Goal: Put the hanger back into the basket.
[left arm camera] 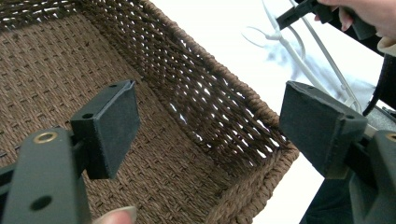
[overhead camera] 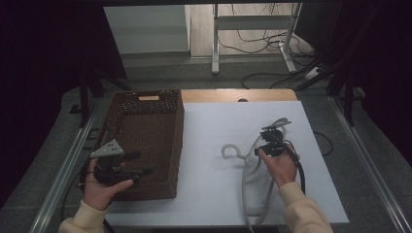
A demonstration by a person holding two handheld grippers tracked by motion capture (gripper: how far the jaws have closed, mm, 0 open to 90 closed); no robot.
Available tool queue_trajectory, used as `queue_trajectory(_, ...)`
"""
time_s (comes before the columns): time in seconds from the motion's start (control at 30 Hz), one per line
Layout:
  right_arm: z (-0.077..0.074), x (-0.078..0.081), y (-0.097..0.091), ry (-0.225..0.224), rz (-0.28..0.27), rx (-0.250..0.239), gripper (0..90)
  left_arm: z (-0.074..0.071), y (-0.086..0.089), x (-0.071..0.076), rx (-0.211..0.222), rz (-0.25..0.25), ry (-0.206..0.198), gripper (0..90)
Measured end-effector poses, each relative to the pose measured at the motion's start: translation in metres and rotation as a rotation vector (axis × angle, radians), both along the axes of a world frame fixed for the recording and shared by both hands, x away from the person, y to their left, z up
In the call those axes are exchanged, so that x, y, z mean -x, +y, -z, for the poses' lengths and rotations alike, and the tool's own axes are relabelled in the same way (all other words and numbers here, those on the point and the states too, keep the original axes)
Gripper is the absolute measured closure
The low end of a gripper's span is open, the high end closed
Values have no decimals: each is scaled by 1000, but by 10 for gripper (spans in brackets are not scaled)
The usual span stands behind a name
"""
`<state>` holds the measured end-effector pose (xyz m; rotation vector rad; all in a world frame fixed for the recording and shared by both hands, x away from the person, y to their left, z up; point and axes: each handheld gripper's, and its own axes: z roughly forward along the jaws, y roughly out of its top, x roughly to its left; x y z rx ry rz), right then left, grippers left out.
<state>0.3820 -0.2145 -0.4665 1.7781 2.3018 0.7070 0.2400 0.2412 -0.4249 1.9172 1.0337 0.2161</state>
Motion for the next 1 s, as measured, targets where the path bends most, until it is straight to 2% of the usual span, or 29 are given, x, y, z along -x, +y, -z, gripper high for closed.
queue_trajectory(0.03, -5, 1, -4, -12, -3, -44, 812, 0, 0, 0, 0, 0, -1, 201)
queue_trajectory(0.1, -12, 2, -7, -19, 2, -87, 812, -1, 0, 0, 1, 0, -2, 201)
queue_trajectory(0.13, -12, 2, -7, -19, 2, -87, 812, -1, 0, 0, 1, 0, -2, 201)
queue_trajectory(0.23, -29, 5, -13, -59, -6, -159, 813, -1, -2, 0, 2, 4, -4, 201)
queue_trajectory(0.27, -29, 5, -13, -59, -6, -159, 813, -1, -2, 0, 2, 4, -4, 201)
queue_trajectory(0.3, -37, 7, -16, -77, -12, -206, 813, -1, -2, 0, 0, 5, -4, 201)
queue_trajectory(0.37, -45, 10, -18, -92, -15, -260, 813, -2, -4, 0, -1, 9, -6, 201)
queue_trajectory(0.4, -45, 10, -18, -92, -15, -260, 813, -2, -5, 0, 0, 11, -6, 201)
queue_trajectory(0.5, -56, 14, -18, -125, -26, -311, 813, -3, -8, 0, -2, 20, -10, 201)
queue_trajectory(0.6, -60, 16, -18, -141, -36, -337, 813, -3, -9, 1, -2, 24, -10, 201)
queue_trajectory(0.87, -64, 18, -20, -161, -37, -387, 814, -5, -17, 1, -1, 41, -14, 203)
queue_trajectory(1.0, -65, 18, -23, -181, -25, -439, 815, -7, -24, 2, -3, 53, -33, 204)
